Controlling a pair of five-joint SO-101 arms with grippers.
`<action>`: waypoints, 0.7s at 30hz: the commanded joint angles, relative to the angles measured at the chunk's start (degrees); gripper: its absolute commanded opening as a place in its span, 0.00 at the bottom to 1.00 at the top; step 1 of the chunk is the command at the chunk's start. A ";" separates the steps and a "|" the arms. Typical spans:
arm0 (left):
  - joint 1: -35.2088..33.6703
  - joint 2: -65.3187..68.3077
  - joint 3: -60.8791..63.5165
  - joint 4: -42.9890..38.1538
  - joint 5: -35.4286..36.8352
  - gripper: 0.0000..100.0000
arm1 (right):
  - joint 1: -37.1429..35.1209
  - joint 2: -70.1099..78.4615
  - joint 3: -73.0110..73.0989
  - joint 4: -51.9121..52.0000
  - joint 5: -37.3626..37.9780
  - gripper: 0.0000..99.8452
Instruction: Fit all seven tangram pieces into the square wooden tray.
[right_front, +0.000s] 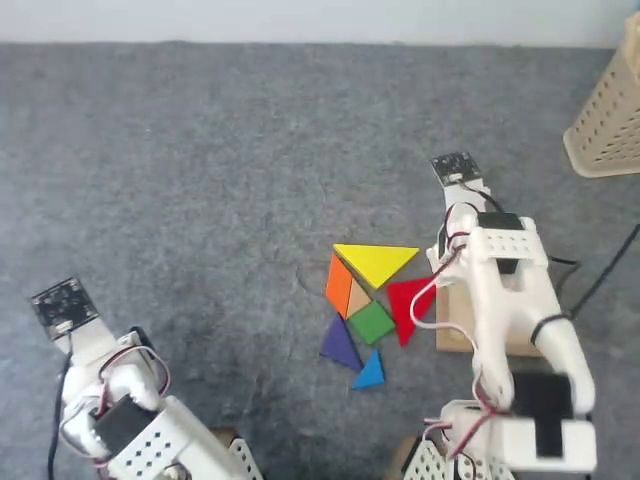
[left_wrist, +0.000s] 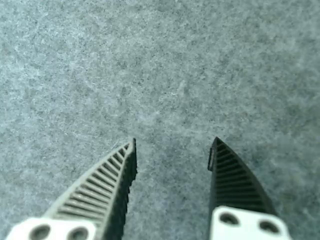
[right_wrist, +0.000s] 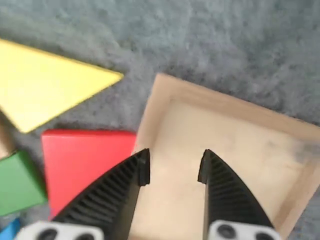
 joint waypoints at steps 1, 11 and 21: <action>0.09 -0.62 -1.10 0.18 0.53 0.23 | -4.18 -6.37 2.02 1.45 -0.79 0.18; 0.09 -0.62 -1.10 0.18 0.53 0.23 | -3.56 -0.22 7.21 -5.49 -0.35 0.18; 0.09 -0.62 -1.10 0.18 0.53 0.23 | 4.62 4.18 7.21 -7.52 -0.26 0.06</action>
